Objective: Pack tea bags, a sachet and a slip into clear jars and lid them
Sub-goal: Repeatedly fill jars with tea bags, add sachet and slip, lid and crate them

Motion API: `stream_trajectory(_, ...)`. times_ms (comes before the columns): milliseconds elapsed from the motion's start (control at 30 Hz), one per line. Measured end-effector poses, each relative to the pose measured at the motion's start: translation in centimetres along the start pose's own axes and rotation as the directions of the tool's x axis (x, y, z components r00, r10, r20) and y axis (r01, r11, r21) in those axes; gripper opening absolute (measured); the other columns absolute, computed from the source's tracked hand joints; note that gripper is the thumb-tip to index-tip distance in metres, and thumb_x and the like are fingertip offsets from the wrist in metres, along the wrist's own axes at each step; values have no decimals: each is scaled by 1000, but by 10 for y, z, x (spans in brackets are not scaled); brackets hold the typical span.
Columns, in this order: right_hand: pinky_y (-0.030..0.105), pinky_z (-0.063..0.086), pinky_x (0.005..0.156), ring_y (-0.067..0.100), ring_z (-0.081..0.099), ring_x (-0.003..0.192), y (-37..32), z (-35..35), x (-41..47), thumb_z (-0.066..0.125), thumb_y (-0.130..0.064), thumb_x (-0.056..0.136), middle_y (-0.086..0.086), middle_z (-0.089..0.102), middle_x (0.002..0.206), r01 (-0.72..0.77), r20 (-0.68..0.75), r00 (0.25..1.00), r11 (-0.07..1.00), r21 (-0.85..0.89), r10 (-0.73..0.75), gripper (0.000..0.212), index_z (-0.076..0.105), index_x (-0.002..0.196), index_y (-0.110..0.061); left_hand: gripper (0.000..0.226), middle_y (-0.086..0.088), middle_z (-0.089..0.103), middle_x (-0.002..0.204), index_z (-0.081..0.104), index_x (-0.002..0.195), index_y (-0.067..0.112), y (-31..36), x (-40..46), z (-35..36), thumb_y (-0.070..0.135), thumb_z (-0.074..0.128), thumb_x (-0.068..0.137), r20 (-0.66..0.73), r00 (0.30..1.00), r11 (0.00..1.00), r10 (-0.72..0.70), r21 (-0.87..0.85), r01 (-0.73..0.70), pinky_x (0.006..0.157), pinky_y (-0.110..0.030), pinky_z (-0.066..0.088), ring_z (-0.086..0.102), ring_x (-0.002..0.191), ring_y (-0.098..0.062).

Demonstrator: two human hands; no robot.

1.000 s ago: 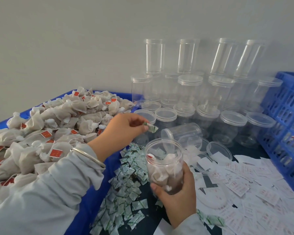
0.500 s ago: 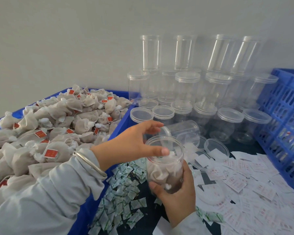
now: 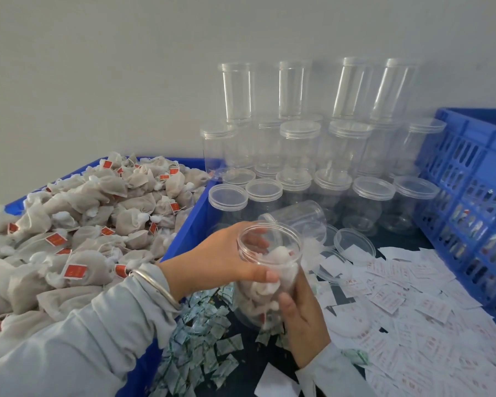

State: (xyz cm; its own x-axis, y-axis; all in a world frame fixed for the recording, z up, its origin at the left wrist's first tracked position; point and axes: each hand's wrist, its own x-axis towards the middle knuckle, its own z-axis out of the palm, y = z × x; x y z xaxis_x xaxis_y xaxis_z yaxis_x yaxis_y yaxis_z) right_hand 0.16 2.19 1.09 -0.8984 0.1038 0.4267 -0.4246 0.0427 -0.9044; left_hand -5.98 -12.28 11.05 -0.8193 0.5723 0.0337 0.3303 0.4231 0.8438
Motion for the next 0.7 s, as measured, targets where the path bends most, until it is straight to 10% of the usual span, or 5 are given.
stream_trajectory(133, 16, 45, 89, -4, 54, 108, 2, -29, 1, 55, -46, 89, -23, 56, 115, -50, -167, 986, 959, -280, 2, 31, 48, 119, -43, 71, 13, 65, 109, 50, 107, 45, 1, -1, -3, 58, 80, 44, -94, 995, 1000, -18, -1, 18, 88, -17, 45, 61, 98, 8)
stream_trajectory(333, 22, 42, 88, 24, 53, 109, 12, -104, -2, 59, 1, 84, -2, 54, 109, -413, -503, 858, 724, -553, 106, 29, 65, 103, -21, 79, 14, 65, 112, 50, 112, 42, 5, -1, 1, 64, 77, 41, -174, 984, 999, -27, -32, 22, 92, -24, 45, 60, 105, 0)
stream_trajectory(500, 34, 24, 113, 28, 30, 137, 18, -128, -4, 45, -9, 91, 12, 35, 149, -623, -493, 771, 316, -716, 403, 47, 46, 138, -9, 55, 26, 69, 95, 55, 99, 39, 8, 0, 4, 50, 86, 54, -139, 990, 995, -25, -104, 10, 80, -13, 43, 62, 92, 11)
stream_trajectory(700, 34, 39, 95, 30, 46, 120, 15, -125, -5, 46, -17, 94, 10, 55, 131, -590, -518, 795, 204, -781, 316, 40, 52, 133, -16, 36, 41, 63, 85, 60, 80, 67, 10, -4, 8, 49, 75, 52, -106, 994, 998, 21, -49, -27, 65, 1, 41, 58, 84, 21)
